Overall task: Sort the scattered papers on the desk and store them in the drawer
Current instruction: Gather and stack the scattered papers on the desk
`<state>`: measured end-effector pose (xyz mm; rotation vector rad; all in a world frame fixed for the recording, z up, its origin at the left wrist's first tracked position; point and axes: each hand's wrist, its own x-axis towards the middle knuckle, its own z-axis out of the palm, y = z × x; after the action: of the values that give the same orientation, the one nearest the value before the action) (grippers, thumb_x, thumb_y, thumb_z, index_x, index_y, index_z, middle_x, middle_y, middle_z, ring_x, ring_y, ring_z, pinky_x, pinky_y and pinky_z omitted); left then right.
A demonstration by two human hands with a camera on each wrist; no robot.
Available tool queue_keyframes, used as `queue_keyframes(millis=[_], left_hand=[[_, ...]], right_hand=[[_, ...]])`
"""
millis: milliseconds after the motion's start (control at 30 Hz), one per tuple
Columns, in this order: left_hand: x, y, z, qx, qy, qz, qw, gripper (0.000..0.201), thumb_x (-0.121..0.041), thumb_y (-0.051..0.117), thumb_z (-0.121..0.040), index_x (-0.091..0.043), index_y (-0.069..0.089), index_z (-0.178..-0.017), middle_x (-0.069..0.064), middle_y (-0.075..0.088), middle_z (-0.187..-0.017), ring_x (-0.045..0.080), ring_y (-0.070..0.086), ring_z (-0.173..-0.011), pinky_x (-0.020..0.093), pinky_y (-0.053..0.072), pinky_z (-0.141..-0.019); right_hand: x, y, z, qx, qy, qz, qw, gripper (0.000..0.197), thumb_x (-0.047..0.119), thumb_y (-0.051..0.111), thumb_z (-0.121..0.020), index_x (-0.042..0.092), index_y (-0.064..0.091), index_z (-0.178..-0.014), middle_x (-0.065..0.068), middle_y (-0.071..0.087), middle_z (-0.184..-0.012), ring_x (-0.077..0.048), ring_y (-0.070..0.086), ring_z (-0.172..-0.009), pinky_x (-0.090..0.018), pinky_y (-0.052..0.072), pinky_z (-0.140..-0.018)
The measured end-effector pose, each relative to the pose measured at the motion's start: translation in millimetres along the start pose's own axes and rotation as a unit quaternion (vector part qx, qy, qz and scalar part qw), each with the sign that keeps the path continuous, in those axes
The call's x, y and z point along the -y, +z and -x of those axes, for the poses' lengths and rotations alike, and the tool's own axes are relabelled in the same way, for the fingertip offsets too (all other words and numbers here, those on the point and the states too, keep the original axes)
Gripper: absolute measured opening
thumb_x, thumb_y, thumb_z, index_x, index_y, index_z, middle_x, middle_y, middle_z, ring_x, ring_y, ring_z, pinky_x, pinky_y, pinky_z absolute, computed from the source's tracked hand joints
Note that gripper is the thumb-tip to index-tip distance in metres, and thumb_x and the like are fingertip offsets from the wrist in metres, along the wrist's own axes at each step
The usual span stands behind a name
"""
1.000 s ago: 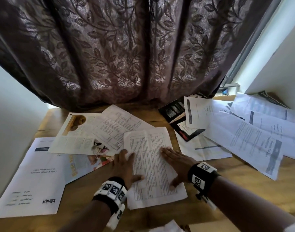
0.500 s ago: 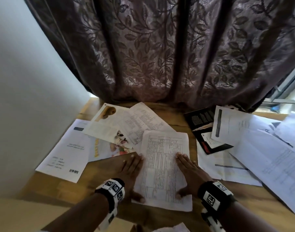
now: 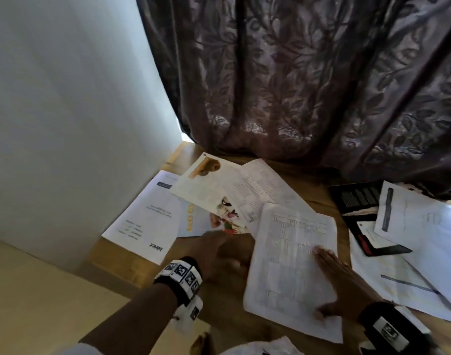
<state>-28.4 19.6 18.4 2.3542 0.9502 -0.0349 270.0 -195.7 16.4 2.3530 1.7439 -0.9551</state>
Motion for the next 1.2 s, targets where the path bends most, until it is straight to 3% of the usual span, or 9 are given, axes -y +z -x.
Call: queue_keyframes(millis=[133, 300, 467, 633, 767, 867, 1000, 1100, 1200], left_hand=[[91.6, -45.8, 11.2, -0.118, -0.100, 0.007, 0.988, 0.091, -0.082, 0.045, -0.064, -0.017, 0.063, -0.124, 0.010, 0.058, -0.130, 0.031, 0.054, -0.120, 0.045, 0.044, -0.102], [180.4, -69.8, 41.9, -0.186, -0.151, -0.028, 0.971, 0.067, -0.066, 0.060, -0.074, -0.021, 0.059, -0.124, 0.007, 0.057, -0.127, 0.031, 0.055, -0.114, 0.046, 0.047, -0.098], [209.4, -69.2, 51.0, -0.189, -0.139, -0.048, 0.971, 0.067, -0.044, 0.079, -0.074, -0.014, 0.058, -0.130, 0.011, 0.050, -0.143, 0.033, 0.047, -0.130, 0.045, 0.037, -0.110], [205.5, -64.3, 47.9, -0.157, -0.065, -0.071, 0.983, 0.067, -0.046, 0.073, -0.081, -0.014, 0.053, -0.136, 0.009, 0.046, -0.148, 0.028, 0.042, -0.135, 0.039, 0.031, -0.114], [200.5, -64.1, 48.4, -0.161, -0.019, -0.080, 0.983, 0.066, -0.049, 0.071, -0.081, -0.017, 0.052, -0.135, 0.007, 0.046, -0.148, 0.027, 0.043, -0.135, 0.040, 0.034, -0.112], [204.6, -61.7, 49.8, -0.159, -0.008, -0.083, 0.984, 0.065, -0.052, 0.066, -0.083, -0.020, 0.049, -0.137, 0.005, 0.043, -0.149, 0.024, 0.040, -0.136, 0.039, 0.032, -0.112], [207.7, -56.1, 54.5, -0.154, -0.010, -0.084, 0.985, 0.065, -0.052, 0.064, -0.085, -0.021, 0.046, -0.140, 0.004, 0.041, -0.150, 0.023, 0.038, -0.138, 0.037, 0.028, -0.114], [212.0, -53.5, 57.2, -0.149, -0.017, -0.092, 0.984, 0.067, -0.052, 0.063, -0.085, -0.019, 0.046, -0.141, 0.006, 0.043, -0.149, 0.024, 0.040, -0.137, 0.037, 0.028, -0.114], [211.5, -50.8, 56.2, -0.147, -0.034, -0.103, 0.983, 0.069, -0.054, 0.062, -0.084, -0.019, 0.047, -0.141, 0.005, 0.045, -0.148, 0.023, 0.042, -0.136, 0.038, 0.032, -0.113]], right_hand=[[26.0, -4.4, 0.9, -0.085, -0.001, -0.020, 0.996, 0.126, 0.090, 0.059, -0.057, 0.041, -0.007, -0.153, 0.024, -0.025, -0.156, -0.003, -0.009, -0.148, -0.036, 0.013, -0.122], [92.7, -4.5, -23.2, -0.178, -0.034, -0.058, 0.982, 0.097, 0.087, 0.051, -0.068, 0.037, 0.035, -0.150, 0.023, 0.030, -0.154, 0.008, 0.022, -0.136, -0.028, 0.026, -0.115], [174.8, 6.4, -69.0, -0.156, -0.067, -0.030, 0.985, 0.077, 0.059, 0.063, -0.086, 0.028, 0.036, -0.151, 0.011, 0.034, -0.156, -0.003, 0.028, -0.141, -0.020, 0.021, -0.113], [235.9, -2.9, -148.8, -0.167, -0.079, 0.010, 0.983, 0.079, 0.043, 0.067, -0.089, 0.018, 0.031, -0.154, -0.004, 0.027, -0.162, -0.022, 0.024, -0.149, -0.033, 0.018, -0.120], [253.7, -9.2, -198.8, -0.188, 0.013, 0.056, 0.980, 0.088, 0.050, 0.061, -0.091, 0.015, 0.015, -0.158, -0.007, 0.005, -0.167, -0.028, 0.007, -0.153, -0.043, 0.011, -0.124], [246.1, -18.3, -214.5, -0.232, 0.124, 0.017, 0.965, 0.085, 0.053, 0.052, -0.094, 0.013, 0.013, -0.158, -0.014, 0.003, -0.166, -0.035, 0.005, -0.152, -0.049, 0.009, -0.123], [227.0, -16.7, -221.2, -0.201, 0.211, 0.012, 0.957, 0.083, 0.057, 0.045, -0.096, 0.011, 0.011, -0.156, -0.020, 0.026, -0.158, -0.037, 0.027, -0.144, -0.052, 0.027, -0.117], [237.9, -13.6, -214.6, -0.198, 0.148, 0.073, 0.966, 0.055, 0.035, 0.039, -0.103, 0.014, 0.026, -0.152, -0.015, 0.050, -0.142, -0.032, 0.053, -0.125, -0.047, 0.049, -0.099], [248.2, -17.6, -202.8, -0.187, 0.083, 0.133, 0.970, 0.034, 0.027, 0.036, -0.103, 0.016, 0.051, -0.132, -0.009, 0.064, -0.123, -0.029, 0.065, -0.108, -0.041, 0.055, -0.088]])
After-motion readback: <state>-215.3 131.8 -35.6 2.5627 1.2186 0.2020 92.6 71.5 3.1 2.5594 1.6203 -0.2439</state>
